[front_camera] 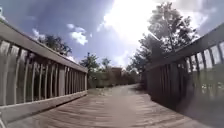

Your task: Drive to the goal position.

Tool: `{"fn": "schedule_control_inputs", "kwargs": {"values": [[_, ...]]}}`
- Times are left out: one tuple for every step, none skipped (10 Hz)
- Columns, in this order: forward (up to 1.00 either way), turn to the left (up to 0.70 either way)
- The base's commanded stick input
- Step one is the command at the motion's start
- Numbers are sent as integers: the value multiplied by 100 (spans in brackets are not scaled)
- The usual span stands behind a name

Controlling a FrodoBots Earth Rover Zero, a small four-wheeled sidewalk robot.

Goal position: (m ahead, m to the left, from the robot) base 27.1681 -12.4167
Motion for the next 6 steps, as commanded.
{"fn": "schedule_control_inputs", "kwargs": {"values": [[70, 0], [70, 0], [70, 0], [70, 0], [70, 0], [70, 0]]}}
